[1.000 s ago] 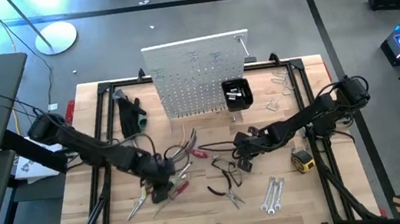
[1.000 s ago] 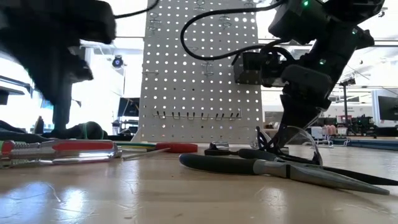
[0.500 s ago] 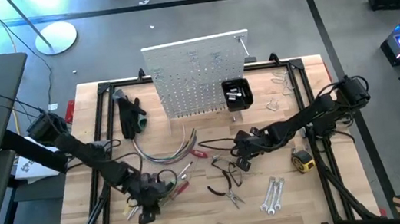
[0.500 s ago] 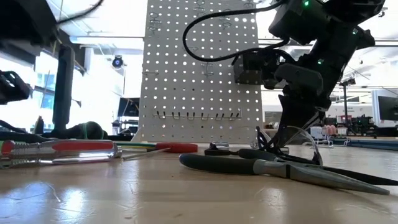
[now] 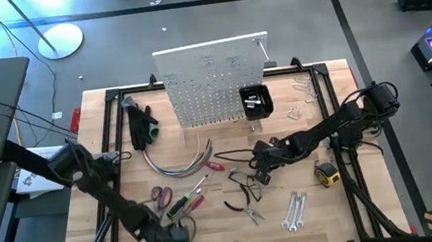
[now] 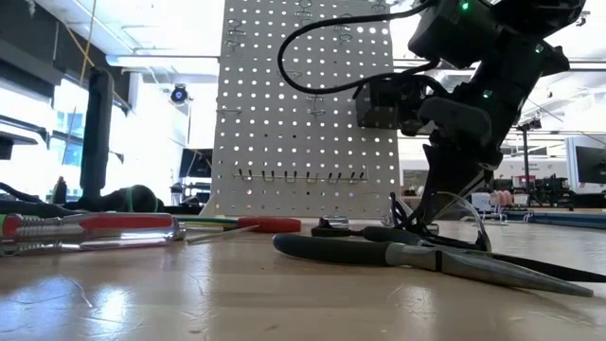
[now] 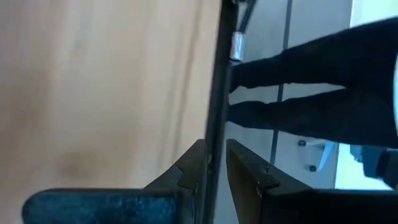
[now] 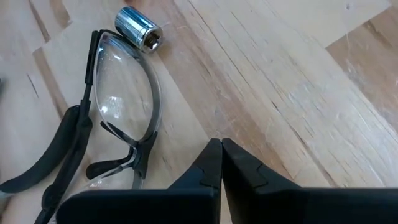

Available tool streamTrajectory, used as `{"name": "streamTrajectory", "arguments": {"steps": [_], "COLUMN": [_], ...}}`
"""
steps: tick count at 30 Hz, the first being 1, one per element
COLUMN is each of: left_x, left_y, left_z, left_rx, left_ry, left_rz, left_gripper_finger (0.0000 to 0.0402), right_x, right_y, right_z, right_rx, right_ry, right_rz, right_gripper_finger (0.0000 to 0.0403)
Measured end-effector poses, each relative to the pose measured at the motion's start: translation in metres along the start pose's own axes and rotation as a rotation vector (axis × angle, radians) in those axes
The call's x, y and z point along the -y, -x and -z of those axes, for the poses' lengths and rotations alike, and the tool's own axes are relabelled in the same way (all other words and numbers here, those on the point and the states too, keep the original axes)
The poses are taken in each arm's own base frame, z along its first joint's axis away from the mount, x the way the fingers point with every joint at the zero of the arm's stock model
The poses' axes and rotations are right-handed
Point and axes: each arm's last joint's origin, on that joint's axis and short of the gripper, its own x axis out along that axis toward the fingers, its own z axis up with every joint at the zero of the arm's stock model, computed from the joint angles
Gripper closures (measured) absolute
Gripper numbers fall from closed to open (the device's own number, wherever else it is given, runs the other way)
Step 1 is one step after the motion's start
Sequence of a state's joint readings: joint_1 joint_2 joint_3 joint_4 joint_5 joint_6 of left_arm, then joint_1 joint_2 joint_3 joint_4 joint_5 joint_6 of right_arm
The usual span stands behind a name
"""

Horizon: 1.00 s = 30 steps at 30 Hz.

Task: Hang tools onto peg board
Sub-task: Put the socket into the black bin on the peg board

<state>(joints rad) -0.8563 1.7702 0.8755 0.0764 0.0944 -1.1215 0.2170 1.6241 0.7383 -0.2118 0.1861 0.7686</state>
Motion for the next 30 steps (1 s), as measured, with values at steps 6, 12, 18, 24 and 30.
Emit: {"name": "streamTrajectory", "arguments": {"steps": [6, 12, 18, 24, 30], "left_x": [0.027, 0.028, 0.041, 0.060, 0.041], "left_y": [-0.013, -0.019, -0.022, -0.017, -0.036], "left_z": [-0.004, -0.020, -0.034, -0.037, -0.035], "left_rx": [-0.008, 0.042, 0.027, 0.094, 0.059], "left_ry": [-0.058, -0.132, -0.181, -0.204, -0.133], "left_rz": [0.059, 0.015, 0.036, 0.005, -0.082], "left_gripper_finger": [0.0351, 0.0383, 0.0401, 0.0401, 0.0401], "right_x": [0.001, 0.001, 0.004, 0.011, 0.016], "right_y": [0.000, 0.000, -0.001, -0.003, -0.004], "right_z": [-0.001, -0.001, -0.003, -0.006, -0.007], "right_rx": [0.010, 0.014, 0.013, 0.003, -0.007], "right_ry": [-0.021, -0.046, -0.056, -0.069, -0.080], "right_rz": [0.012, 0.017, 0.026, 0.047, 0.070], "right_gripper_finger": [0.0403, 0.0403, 0.0402, 0.0402, 0.0402]}}
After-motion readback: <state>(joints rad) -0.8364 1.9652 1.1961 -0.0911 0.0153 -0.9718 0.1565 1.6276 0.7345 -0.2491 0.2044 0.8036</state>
